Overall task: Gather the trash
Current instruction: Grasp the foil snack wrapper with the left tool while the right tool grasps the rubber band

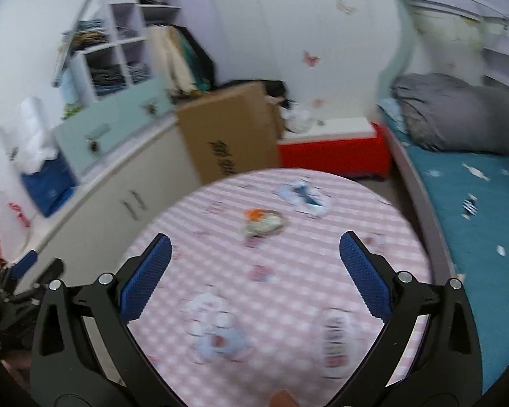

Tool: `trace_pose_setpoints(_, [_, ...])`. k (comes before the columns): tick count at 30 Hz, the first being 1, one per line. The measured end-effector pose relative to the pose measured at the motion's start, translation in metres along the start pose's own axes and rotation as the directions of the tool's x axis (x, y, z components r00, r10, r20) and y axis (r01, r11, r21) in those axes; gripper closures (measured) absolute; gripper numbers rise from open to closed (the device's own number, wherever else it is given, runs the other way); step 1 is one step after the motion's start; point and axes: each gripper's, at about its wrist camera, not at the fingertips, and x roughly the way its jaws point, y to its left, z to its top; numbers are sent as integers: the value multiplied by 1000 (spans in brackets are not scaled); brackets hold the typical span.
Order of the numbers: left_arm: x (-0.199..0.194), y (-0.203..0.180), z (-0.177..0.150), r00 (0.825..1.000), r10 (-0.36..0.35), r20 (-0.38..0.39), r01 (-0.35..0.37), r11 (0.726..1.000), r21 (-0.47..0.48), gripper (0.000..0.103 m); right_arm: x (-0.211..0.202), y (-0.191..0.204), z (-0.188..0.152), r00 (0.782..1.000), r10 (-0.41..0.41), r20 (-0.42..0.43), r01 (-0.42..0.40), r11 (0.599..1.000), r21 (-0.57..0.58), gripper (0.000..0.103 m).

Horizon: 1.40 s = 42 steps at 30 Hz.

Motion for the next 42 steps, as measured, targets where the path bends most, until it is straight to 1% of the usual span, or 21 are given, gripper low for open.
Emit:
trace_pose_setpoints(3, [18,-18,-1,998,-53,-45,54,999,6,5,25,-27,-7,997,-40,-62,41,999,13,6])
trace_pose_setpoints(5, [31,-28,-2,994,-75,-79,75,997,2,5,40,-35,-11,994,-52,-98,53,999,10,6])
trace_pose_setpoints(7, [45,-36,-3,989,-104,-104,105,994,1,5,65,-34,-15,988,-61,-142,60,998,-13,6])
trace_pose_setpoints(11, [70,-42,-6,986,-102,-135,105,994,14,5,119,-17,-13,979,-38,-201,15,994,-112,6])
trace_pose_setpoints(12, [74,-41,-6,985,-100,-141,103,995,14,5,137,-9,-12,976,-42,-215,9,988,-152,10])
trace_pose_setpoints(13, [82,-41,-6,984,-95,-149,98,995,14,5,155,-2,-12,971,-46,-237,3,983,-182,17])
trace_pose_setpoints(14, [86,-39,-6,983,-92,-156,96,995,14,5,173,2,-12,965,-43,-260,-10,980,-198,21])
trace_pose_setpoints(15, [94,-39,-6,982,-88,-169,92,996,17,5,187,6,-12,960,-49,-276,-11,977,-212,29])
trace_pose_setpoints(16, [100,-37,-6,980,-83,-181,88,996,20,5,199,9,-13,956,-65,-287,-4,973,-233,33])
trace_pose_setpoints(20, [120,-31,-8,974,-76,-215,81,997,15,5,230,23,-12,949,-82,-305,-17,951,-308,36])
trace_pose_setpoints(22, [130,-29,-8,971,-68,-229,74,997,18,5,235,31,-13,949,-82,-303,-32,935,-353,38])
trace_pose_setpoints(23, [134,-29,-9,970,-68,-235,74,997,18,5,238,35,-13,949,-90,-303,-33,926,-377,43])
trace_pose_setpoints(24, [140,-30,-9,967,-72,-243,79,997,19,5,240,38,-13,949,-83,-303,-46,917,-395,54])
trace_pose_setpoints(25, [144,-31,-9,966,-74,-248,82,996,22,5,243,40,-12,949,-78,-304,-54,915,-400,72])
trace_pose_setpoints(26, [147,-34,-9,965,-75,-252,85,996,28,5,244,41,-11,949,-76,-307,-57,914,-402,78])
trace_pose_setpoints(27, [150,-37,-9,963,-77,-257,90,995,38,5,242,39,-9,948,-83,-307,-48,916,-398,95])
trace_pose_setpoints(31, [165,-58,-6,959,-107,-264,135,987,91,5,221,13,-3,954,3,-300,-89,958,-272,98])
trace_pose_setpoints(34, [185,-79,-3,951,-135,-277,183,971,156,5,199,-15,-1,954,81,-290,-127,981,-145,98])
trace_pose_setpoints(36, [204,-97,-1,945,-149,-292,214,955,205,5,185,-32,0,954,110,-279,-138,987,-84,98])
trace_pose_setpoints(40, [242,-130,2,921,-195,-338,297,912,283,5,166,-50,-1,954,138,-266,-151,988,-29,98])
trace_pose_setpoints(42, [257,-142,2,909,-198,-366,315,902,296,5,158,-57,0,957,141,-252,-148,989,-8,98])
